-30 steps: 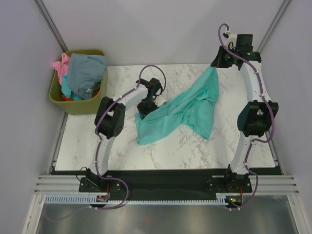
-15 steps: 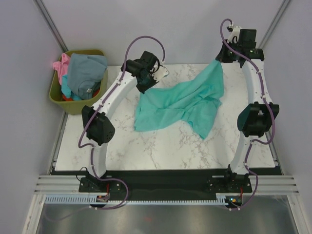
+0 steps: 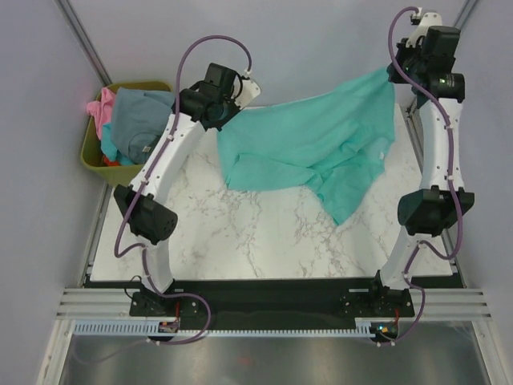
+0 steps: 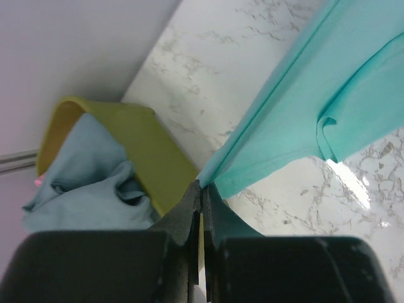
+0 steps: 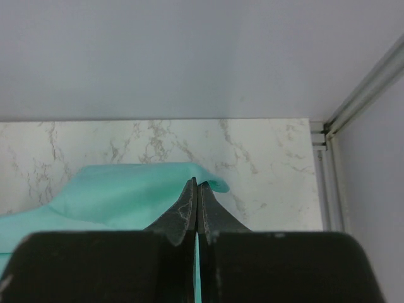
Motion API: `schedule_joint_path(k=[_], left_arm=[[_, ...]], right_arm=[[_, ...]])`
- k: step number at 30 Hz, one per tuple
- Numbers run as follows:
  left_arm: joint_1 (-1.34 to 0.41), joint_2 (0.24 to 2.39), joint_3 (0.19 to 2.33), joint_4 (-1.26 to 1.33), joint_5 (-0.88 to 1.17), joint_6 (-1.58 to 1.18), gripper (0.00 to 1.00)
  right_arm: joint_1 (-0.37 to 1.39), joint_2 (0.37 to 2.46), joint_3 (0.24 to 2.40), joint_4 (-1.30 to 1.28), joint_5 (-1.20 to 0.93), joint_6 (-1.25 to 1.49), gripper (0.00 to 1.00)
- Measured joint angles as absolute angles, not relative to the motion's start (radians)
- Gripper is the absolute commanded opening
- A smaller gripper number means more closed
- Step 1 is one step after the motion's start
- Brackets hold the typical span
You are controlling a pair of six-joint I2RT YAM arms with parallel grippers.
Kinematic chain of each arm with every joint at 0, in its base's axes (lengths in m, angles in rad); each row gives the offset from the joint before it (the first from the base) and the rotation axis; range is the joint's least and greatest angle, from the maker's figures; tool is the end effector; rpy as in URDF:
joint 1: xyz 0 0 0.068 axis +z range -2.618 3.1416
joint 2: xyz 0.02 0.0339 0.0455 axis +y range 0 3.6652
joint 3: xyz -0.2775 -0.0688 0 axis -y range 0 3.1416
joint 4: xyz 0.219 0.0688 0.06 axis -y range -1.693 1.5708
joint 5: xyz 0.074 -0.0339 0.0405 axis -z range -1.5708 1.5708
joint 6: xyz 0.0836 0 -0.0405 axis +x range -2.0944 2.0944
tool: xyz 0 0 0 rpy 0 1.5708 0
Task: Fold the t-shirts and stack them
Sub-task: Flatten the tshirt out
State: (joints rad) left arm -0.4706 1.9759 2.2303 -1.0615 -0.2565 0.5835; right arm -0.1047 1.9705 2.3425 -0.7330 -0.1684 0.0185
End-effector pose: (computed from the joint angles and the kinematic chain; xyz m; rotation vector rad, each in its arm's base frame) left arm 0.3958 -0.1776 0.3699 1.0860 2.1101 0.3588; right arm 0.4555 -0.0338 0.4494 0.0064 1.9279 0.1050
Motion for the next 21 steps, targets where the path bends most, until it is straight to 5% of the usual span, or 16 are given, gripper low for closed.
schedule_joint_path(k=[21], left_arm=[[-0.399, 1.282, 1.922, -0.941, 0.090, 0.399, 0.02]], right_arm=[[-0.215, 1.206, 1.998, -0.792, -0.186, 0.086, 0.00]])
